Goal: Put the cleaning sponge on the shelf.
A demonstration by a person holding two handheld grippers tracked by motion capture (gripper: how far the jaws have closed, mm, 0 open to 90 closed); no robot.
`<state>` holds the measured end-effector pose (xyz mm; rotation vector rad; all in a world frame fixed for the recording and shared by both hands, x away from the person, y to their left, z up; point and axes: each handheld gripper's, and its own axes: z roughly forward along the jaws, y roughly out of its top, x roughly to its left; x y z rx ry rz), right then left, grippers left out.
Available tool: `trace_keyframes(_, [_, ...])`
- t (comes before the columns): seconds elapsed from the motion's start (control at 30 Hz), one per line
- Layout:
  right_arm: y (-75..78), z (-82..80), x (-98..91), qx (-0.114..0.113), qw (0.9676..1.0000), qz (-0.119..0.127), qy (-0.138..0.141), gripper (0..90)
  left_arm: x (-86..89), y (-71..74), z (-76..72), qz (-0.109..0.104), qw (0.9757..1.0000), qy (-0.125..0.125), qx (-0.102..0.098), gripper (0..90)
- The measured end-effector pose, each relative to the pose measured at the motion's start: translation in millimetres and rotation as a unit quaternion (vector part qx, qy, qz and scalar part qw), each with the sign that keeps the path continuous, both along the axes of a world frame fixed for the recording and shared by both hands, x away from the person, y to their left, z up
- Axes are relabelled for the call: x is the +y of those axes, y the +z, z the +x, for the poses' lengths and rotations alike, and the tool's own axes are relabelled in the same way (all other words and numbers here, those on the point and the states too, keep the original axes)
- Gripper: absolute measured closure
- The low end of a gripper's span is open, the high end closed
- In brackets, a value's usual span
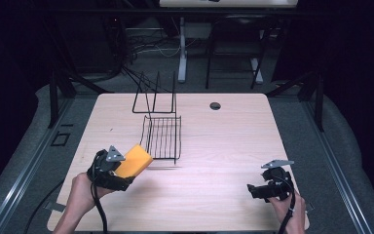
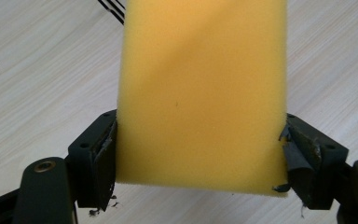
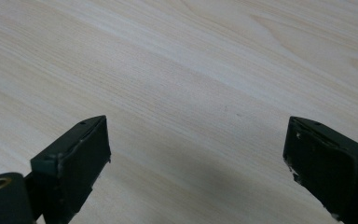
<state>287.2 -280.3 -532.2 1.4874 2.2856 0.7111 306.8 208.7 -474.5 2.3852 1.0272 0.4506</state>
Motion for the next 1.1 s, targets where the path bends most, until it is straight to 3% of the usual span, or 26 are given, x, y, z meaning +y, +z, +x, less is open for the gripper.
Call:
trace_keyframes(0.37, [0.1, 0.3, 0.0, 0.000, 1.0000, 0.000, 0.000, 7.0, -3.8, 4.3, 10.3, -0.009, 1.0000, -0.003, 0.001, 22.7])
trace_keyframes(0.67, [0.3, 0.8, 0.0, 0.001, 1.0000, 0.001, 0.001, 7.1, -11.7, 7.3, 20.4, 0.002, 0.9999, -0.013, -0.009, 22.8])
trace_keyframes(1.1, [0.0, 1.0, -0.1, 0.002, 1.0000, 0.001, 0.001, 7.2, -9.5, 1.4, 42.2, -0.007, 0.9985, -0.053, -0.010, 22.7])
